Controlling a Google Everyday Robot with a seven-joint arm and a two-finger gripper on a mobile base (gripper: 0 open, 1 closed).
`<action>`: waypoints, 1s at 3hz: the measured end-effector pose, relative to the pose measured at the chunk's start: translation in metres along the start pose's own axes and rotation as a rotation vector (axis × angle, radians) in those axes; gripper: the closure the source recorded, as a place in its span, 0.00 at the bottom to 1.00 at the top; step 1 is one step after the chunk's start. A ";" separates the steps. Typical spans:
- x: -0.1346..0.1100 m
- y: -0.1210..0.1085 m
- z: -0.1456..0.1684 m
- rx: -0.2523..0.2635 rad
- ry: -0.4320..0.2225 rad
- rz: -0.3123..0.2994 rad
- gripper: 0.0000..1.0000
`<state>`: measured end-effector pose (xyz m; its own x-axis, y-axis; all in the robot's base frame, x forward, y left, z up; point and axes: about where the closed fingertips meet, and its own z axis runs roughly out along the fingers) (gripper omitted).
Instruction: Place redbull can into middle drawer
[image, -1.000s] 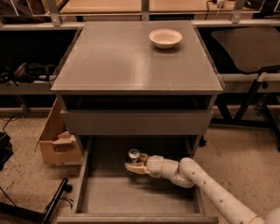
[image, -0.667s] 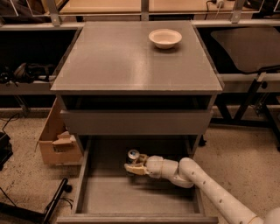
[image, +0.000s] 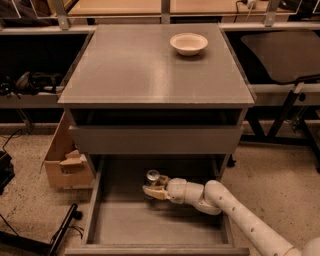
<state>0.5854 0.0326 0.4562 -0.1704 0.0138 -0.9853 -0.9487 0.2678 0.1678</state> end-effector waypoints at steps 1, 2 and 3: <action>0.000 0.000 0.000 0.000 0.000 0.000 0.15; 0.000 0.000 0.000 0.000 0.000 0.000 0.00; 0.000 0.000 0.001 -0.001 0.000 0.001 0.00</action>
Offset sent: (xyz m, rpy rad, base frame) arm 0.0000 0.0000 0.0000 0.0000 0.0000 0.0000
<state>0.5853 0.0333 0.4565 -0.1717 0.0142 -0.9851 -0.9488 0.2667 0.1692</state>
